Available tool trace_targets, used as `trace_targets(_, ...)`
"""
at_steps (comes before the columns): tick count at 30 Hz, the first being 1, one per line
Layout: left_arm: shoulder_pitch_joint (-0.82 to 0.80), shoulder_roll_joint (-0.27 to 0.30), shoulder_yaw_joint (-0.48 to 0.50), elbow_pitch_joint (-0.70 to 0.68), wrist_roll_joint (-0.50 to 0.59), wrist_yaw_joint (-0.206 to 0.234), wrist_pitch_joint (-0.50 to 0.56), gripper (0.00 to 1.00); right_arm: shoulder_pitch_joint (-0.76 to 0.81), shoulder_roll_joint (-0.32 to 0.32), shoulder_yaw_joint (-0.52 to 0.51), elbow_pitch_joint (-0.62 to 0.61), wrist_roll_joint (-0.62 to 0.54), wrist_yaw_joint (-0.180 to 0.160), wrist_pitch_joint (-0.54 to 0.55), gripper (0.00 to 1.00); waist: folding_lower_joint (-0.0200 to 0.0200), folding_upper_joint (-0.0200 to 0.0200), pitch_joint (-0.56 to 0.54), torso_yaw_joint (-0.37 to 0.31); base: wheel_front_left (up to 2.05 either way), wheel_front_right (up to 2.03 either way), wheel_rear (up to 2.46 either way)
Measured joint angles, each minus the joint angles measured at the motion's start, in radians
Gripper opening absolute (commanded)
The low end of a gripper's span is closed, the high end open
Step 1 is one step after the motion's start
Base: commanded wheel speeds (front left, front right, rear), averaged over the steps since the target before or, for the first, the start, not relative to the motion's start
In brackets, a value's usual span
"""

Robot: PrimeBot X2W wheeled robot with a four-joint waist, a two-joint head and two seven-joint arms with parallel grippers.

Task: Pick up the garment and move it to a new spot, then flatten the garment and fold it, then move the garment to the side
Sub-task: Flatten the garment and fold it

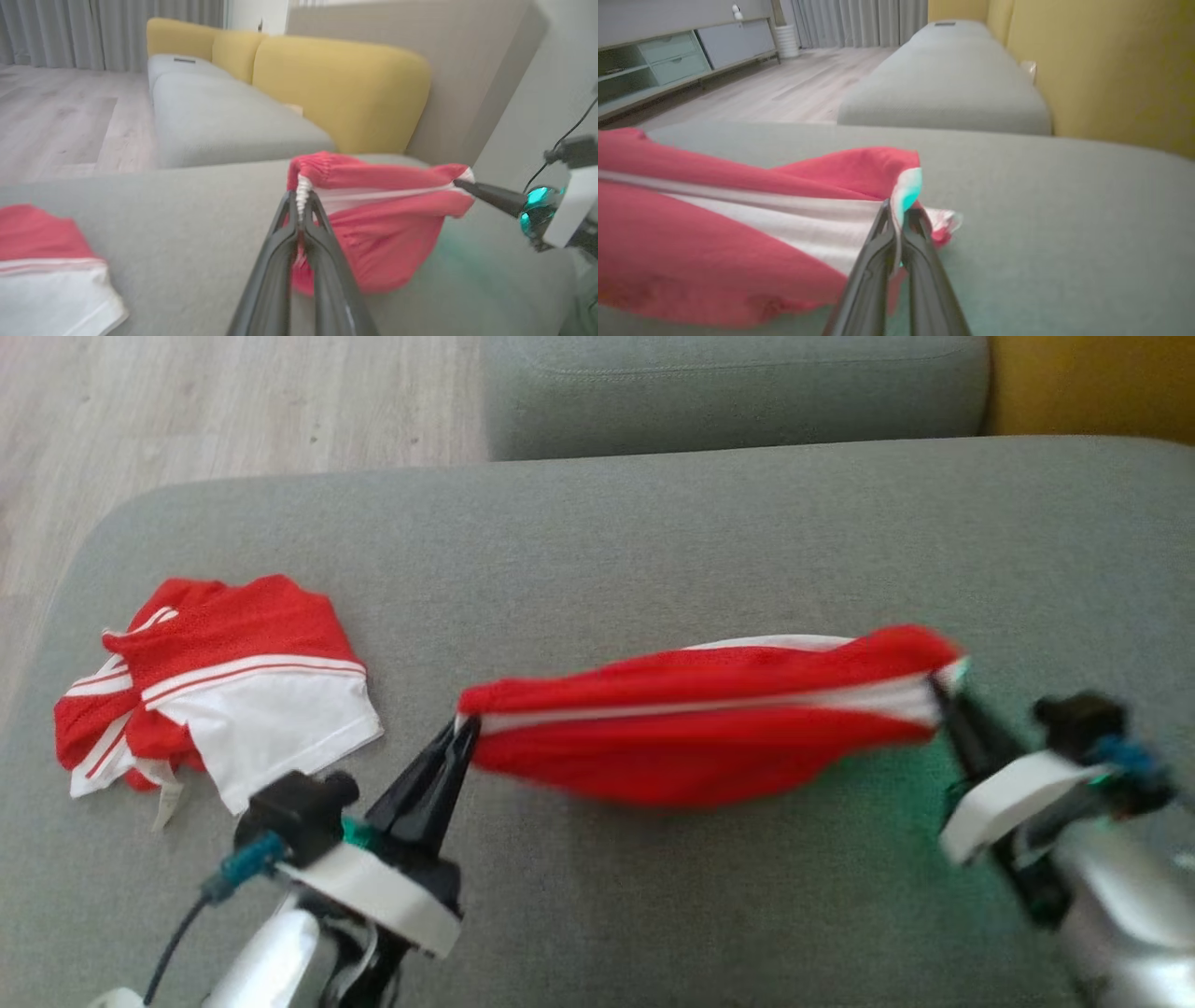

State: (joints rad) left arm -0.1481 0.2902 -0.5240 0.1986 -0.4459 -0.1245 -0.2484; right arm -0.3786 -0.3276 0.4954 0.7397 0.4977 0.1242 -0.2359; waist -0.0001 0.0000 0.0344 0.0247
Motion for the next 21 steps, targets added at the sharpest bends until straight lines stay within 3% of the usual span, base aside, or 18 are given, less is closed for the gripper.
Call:
trace_targets(5,0.016,-0.095,0.067,-0.089,-0.1,-0.009,0.0,0.0,-0.029,-0.067,-0.105,-0.089,-0.05,0.005,-0.011,0.0,0.0,0.0,-0.014,-0.015,0.0,0.0,0.0)
trace_targets(10,0.077,-0.073,0.017,-0.053,-0.149,-0.008,0.0,0.0,0.037,-0.054,-0.106,-0.148,-0.057,0.005,0.071,0.0,0.0,0.0,-0.014,-0.03,0.0,0.0,0.0)
trace_targets(11,0.09,-0.073,0.02,-0.039,-0.147,-0.008,0.0,0.0,0.063,-0.043,-0.105,-0.147,-0.056,0.005,0.09,0.41,0.0,0.0,-0.011,-0.032,0.0,0.0,0.0)
trace_targets(12,0.1,-0.075,0.026,-0.03,-0.139,-0.008,0.0,0.0,0.09,-0.031,-0.105,-0.144,-0.055,0.005,0.105,1.0,0.0,0.0,-0.008,-0.032,0.0,0.0,0.0)
trace_targets(21,0.129,-0.179,0.212,-0.018,-0.001,-0.007,-0.001,0.0,0.254,0.035,-0.19,-0.211,-0.123,0.004,0.098,1.0,0.0001,0.0,0.035,-0.006,0.0,0.0,0.0)
